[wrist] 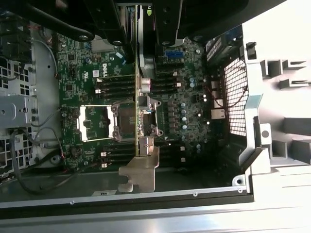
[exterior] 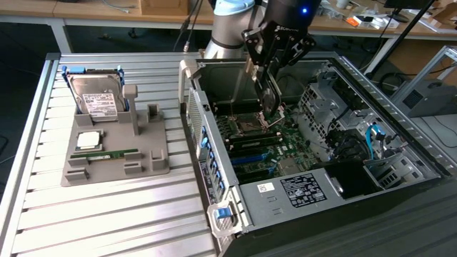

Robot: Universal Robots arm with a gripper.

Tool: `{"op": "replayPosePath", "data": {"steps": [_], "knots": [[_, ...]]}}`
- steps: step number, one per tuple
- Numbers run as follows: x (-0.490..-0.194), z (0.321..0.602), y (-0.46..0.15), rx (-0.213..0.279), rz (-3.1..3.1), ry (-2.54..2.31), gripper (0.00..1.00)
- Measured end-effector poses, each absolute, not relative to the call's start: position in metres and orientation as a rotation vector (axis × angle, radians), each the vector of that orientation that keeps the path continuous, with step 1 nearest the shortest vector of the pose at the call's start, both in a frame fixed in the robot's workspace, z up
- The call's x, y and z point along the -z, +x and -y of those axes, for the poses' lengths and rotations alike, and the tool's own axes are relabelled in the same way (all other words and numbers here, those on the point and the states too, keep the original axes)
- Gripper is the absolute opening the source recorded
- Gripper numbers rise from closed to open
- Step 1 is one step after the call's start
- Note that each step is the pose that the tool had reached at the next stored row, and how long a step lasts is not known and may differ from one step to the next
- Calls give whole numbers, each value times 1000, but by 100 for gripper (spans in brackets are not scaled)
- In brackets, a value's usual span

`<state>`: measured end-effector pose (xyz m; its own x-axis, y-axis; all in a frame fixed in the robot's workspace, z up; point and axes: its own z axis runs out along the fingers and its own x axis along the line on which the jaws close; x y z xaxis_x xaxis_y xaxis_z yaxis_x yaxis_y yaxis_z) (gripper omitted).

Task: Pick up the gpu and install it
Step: 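Pick up the gpu and move the gpu toward the slot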

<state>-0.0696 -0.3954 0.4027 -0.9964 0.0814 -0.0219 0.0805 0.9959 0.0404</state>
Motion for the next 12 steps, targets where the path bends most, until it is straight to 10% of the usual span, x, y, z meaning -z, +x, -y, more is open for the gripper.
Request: {"op": "replayPosePath", "data": {"steps": [12], "knots": [[-395, 400, -66, -62, -3115, 126, 27]]}}
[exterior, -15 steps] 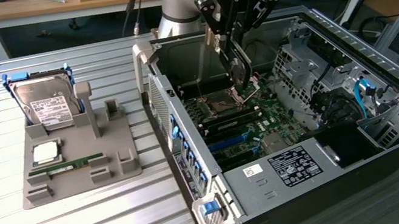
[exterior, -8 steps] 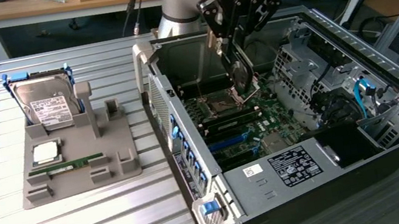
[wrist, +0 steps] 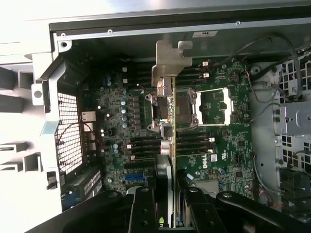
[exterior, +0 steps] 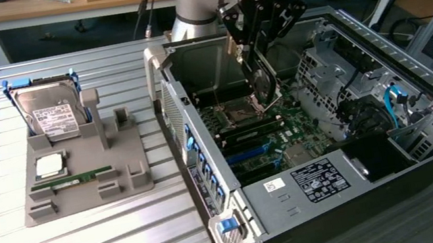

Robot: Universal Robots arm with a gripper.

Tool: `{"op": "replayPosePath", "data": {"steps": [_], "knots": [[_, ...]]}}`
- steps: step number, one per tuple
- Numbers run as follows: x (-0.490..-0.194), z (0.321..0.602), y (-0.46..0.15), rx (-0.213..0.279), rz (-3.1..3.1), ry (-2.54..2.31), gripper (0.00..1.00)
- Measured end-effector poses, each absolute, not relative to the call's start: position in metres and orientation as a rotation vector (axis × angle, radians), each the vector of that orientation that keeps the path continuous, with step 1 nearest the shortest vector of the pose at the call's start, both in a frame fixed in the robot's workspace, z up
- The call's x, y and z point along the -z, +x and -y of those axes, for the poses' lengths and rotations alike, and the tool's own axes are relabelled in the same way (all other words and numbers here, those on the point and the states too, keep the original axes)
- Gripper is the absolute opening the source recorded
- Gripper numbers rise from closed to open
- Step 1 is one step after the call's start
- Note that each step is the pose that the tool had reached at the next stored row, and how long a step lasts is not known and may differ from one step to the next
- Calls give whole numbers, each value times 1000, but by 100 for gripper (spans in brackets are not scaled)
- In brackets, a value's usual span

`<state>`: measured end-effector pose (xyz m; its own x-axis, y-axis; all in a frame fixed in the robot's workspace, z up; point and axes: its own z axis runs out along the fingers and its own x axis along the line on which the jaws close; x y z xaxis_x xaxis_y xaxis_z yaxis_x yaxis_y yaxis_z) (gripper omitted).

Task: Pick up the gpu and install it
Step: 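Pick up the gpu and move the gpu toward the slot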

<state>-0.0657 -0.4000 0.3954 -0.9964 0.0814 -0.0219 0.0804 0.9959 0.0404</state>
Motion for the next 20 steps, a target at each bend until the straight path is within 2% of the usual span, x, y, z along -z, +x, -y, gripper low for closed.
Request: {"op": "replayPosePath", "data": {"steps": [20], "knots": [[-387, 404, -63, -62, -3115, 126, 27]]}}
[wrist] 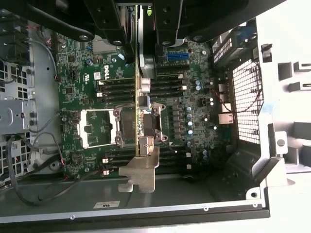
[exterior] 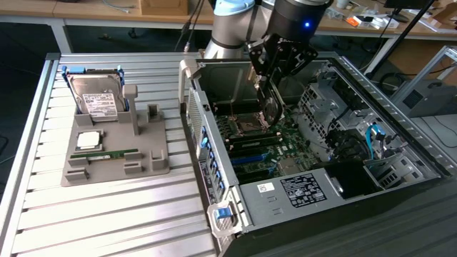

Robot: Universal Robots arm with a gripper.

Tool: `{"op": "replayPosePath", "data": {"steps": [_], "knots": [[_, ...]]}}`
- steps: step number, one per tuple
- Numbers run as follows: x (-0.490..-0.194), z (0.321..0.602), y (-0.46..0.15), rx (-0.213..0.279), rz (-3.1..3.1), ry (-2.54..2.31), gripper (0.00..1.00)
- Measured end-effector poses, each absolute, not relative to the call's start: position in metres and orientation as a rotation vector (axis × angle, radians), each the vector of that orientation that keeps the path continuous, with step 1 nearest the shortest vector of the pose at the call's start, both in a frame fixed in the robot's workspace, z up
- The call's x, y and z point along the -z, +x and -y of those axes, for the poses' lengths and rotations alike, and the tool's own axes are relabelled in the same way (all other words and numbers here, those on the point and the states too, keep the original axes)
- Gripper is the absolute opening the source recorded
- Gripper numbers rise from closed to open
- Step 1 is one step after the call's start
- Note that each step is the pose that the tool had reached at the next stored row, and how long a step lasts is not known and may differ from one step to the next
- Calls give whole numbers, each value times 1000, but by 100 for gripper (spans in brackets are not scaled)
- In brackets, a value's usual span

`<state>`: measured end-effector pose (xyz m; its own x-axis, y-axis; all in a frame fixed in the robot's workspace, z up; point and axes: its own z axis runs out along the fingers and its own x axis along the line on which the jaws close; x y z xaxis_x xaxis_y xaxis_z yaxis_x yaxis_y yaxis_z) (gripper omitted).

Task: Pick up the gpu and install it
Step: 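Pick up the gpu and move the gpu toward the slot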

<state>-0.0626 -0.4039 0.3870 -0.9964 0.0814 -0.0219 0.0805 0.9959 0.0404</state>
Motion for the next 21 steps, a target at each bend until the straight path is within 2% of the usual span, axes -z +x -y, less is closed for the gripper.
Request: {"op": "replayPosePath", "data": {"steps": [21], "knots": [[-378, 406, -60, -62, -3115, 126, 27]]}}
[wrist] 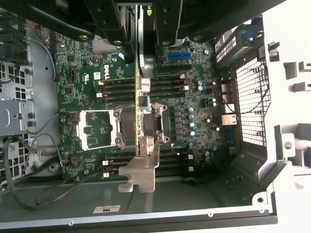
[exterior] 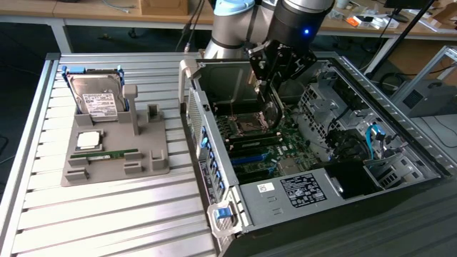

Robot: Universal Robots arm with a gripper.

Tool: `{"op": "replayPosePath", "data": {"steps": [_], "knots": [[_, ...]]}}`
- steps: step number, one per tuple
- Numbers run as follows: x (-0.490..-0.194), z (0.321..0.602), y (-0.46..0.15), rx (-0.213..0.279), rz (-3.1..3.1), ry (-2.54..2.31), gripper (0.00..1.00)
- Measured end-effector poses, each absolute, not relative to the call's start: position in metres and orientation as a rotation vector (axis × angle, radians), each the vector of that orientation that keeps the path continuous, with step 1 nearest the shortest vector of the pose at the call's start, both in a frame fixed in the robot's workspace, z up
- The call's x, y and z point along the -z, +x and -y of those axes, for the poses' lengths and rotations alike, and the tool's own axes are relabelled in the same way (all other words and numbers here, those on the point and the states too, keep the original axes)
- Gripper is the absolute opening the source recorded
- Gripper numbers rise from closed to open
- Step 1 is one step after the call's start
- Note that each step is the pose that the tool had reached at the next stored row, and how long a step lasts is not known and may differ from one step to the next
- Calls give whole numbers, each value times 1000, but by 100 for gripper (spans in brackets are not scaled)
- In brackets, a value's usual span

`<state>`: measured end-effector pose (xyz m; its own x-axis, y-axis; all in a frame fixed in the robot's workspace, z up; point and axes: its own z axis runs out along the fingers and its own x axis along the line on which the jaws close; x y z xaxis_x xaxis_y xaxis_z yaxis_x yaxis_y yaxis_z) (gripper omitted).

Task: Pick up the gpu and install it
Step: 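Pick up the gpu and move the gpu toward the slot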

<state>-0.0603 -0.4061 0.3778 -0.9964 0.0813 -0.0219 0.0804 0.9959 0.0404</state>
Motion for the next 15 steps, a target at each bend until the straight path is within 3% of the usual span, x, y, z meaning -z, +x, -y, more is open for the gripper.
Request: {"op": "replayPosePath", "data": {"steps": [15], "knots": [[-368, 408, -52, -62, -3115, 126, 27]]}}
